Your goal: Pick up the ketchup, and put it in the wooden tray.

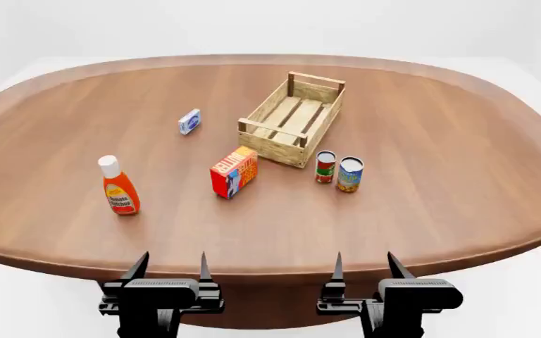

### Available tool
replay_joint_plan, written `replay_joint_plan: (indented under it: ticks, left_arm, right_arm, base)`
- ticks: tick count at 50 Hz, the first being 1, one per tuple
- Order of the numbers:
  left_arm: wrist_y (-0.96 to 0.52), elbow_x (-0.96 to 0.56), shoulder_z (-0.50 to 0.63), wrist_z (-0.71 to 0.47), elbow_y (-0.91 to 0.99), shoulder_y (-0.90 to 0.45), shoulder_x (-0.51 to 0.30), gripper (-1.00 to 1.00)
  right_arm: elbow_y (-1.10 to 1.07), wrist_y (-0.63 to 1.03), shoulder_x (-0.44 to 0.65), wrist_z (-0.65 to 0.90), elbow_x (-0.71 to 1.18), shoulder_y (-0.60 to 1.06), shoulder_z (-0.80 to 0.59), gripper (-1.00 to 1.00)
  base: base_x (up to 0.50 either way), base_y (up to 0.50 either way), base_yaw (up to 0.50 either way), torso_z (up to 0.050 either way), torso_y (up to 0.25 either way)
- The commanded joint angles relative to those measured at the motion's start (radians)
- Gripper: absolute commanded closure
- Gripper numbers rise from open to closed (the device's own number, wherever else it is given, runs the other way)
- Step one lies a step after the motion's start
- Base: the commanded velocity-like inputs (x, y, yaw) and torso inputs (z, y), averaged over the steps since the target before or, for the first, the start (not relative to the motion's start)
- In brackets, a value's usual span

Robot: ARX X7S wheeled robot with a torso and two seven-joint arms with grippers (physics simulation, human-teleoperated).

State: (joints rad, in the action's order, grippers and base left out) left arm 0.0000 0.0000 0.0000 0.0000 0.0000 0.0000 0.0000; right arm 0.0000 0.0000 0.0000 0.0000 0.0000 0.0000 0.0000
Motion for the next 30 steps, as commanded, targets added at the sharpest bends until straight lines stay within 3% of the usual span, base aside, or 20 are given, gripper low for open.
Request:
replay_joint_plan:
  ticks: [1,20,30]
  left_arm:
    - [0.003,-0.013,0.019,-0.02,0.0,0.0,-0.016,-1.0]
    - [-0.008,-0.062,0.07,-0.068,0.031,0.012,-0.063,-1.0]
    - [-0.177,-0.106,0.077,-0.078,0.168,-0.018,-0.088,-1.0]
  right_arm:
    - [0.001,0.0,0.016,0.02,0.011,0.0,-0.022,-1.0]
    - [-0.021,-0.008,0.056,0.089,0.028,-0.006,-0.071,-1.0]
    - [-0.202,0.191,0.099,0.113,0.009,0.014,-0.077,-1.0]
  base:
    - [0.0,0.0,0.0,0.0,0.0]
    - [0.0,0.0,0.0,0.0,0.0]
    - [0.0,0.0,0.0,0.0,0.0]
